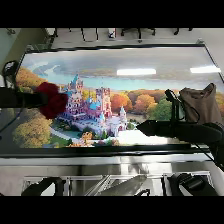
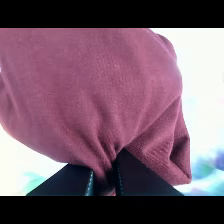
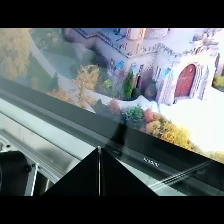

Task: Fold the shirts.

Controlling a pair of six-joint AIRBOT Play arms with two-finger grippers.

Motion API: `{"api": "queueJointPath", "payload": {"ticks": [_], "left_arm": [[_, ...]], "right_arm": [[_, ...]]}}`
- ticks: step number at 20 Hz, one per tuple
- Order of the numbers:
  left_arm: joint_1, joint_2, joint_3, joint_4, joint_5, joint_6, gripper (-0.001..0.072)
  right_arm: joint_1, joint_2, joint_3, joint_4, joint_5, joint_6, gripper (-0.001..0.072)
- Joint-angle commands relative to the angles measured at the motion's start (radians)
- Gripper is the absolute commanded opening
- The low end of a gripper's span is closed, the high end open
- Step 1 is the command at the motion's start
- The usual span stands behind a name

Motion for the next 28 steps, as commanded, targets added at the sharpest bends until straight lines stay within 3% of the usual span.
{"api": "queueJointPath", "payload": {"ticks": [1,6,7,8,9,10,11,13,15,19,23,25,28], "left_arm": [[-0.293,0.004,-0.021,-0.024,-0.083,-0.069,0.0016],[-0.562,-0.245,-0.065,-0.026,-0.195,-0.091,0.0016],[-0.595,-0.300,-0.056,-0.027,-0.200,-0.119,0.0050],[-0.614,-0.342,-0.039,-0.027,-0.187,-0.128,0.0353],[-0.619,-0.374,-0.009,-0.027,-0.147,-0.154,0.0647],[-0.608,-0.400,0.036,-0.024,-0.074,-0.166,0.0714],[-0.585,-0.411,0.080,-0.014,0.012,-0.162,0.0714],[-0.505,-0.400,0.139,0.024,0.147,-0.154,0.0714],[-0.404,-0.337,0.108,0.030,0.171,-0.154,0.0714],[-0.271,-0.174,-0.190,-0.021,0.007,-0.140,0.0714],[-0.267,-0.142,-0.501,-0.330,-0.309,0.000,0.0713],[-0.301,-0.200,-0.521,-0.413,-0.395,0.027,0.0713],[-0.362,-0.319,-0.431,-0.416,-0.407,0.027,0.0713]], "right_arm": [[0.000,-0.004,0.000,0.000,0.025,0.000,0.0019],[0.000,-0.033,0.000,0.000,0.028,0.000,0.0020],[-0.001,-0.039,0.000,0.000,0.028,0.000,0.0022],[-0.002,-0.042,0.000,0.000,0.027,0.000,0.0030],[-0.007,-0.042,0.000,0.000,0.027,0.000,0.0134],[-0.023,-0.042,0.002,0.000,0.021,0.000,0.0335],[-0.053,-0.042,0.003,0.000,0.008,0.001,0.0414],[-0.153,-0.044,0.007,0.000,-0.045,0.000,0.0411],[-0.273,-0.055,0.007,0.000,-0.105,-0.001,0.0411],[-0.357,-0.118,0.000,0.001,-0.139,-0.046,0.0411],[-0.285,-0.277,-0.019,0.006,-0.081,-0.080,0.0411],[-0.285,-0.375,-0.015,0.067,-0.009,-0.124,0.0410],[-0.283,-0.518,0.032,0.094,0.024,-0.174,0.0407]]}}
